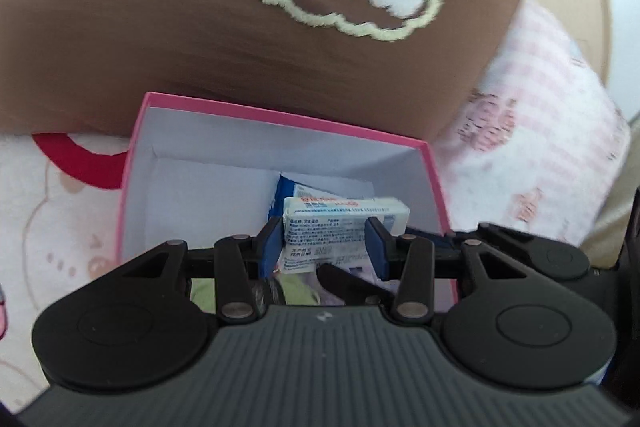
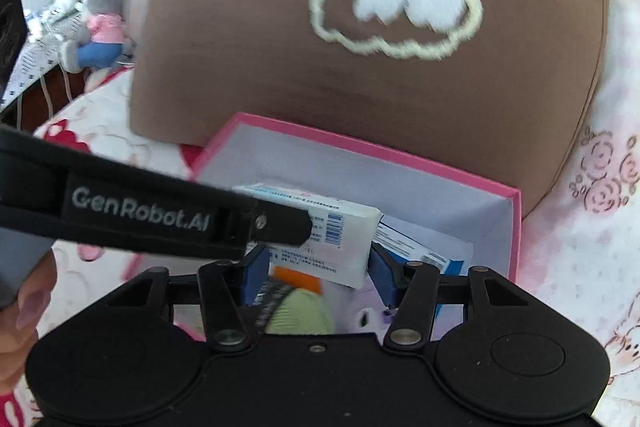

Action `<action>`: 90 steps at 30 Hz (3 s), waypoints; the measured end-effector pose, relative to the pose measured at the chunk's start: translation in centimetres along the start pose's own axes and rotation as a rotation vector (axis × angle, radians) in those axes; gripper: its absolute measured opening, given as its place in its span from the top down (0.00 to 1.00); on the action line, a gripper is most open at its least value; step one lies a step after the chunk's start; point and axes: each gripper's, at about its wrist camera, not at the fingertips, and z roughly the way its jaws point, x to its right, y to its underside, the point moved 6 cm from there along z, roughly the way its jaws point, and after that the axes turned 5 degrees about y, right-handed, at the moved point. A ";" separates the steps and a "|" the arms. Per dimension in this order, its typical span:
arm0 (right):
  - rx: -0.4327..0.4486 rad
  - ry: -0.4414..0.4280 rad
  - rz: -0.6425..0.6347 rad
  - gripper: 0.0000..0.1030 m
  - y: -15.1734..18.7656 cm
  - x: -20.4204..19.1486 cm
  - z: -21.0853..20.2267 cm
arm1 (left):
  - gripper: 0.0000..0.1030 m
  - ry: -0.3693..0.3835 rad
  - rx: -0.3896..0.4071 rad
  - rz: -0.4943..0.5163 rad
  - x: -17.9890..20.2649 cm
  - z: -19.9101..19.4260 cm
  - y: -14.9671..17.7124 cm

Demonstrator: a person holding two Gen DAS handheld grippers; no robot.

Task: Organize objects
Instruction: 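Lower the soap bar onto the blue wipe pack and open the left tool, then withdraw the open left tool from the pink box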

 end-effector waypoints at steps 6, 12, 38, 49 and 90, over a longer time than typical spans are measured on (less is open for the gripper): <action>-0.059 -0.001 0.135 0.42 -0.5 3.8 3.7 | 0.59 -0.023 -0.029 0.046 0.6 5.2 -1.2; -0.101 0.017 0.212 0.40 0.4 6.3 5.3 | 0.59 0.031 -0.129 0.053 0.6 9.3 -1.9; -0.036 0.049 0.115 0.36 1.5 4.4 3.8 | 0.58 -0.032 -0.090 0.149 -0.3 9.2 -1.3; 0.018 -0.048 0.123 0.36 3.1 4.1 -2.0 | 0.53 -0.039 -0.146 0.201 0.9 4.1 0.0; 0.121 -0.051 0.042 0.06 9.9 -1.0 -17.9 | 0.29 -0.084 -0.238 0.352 5.1 -15.5 9.6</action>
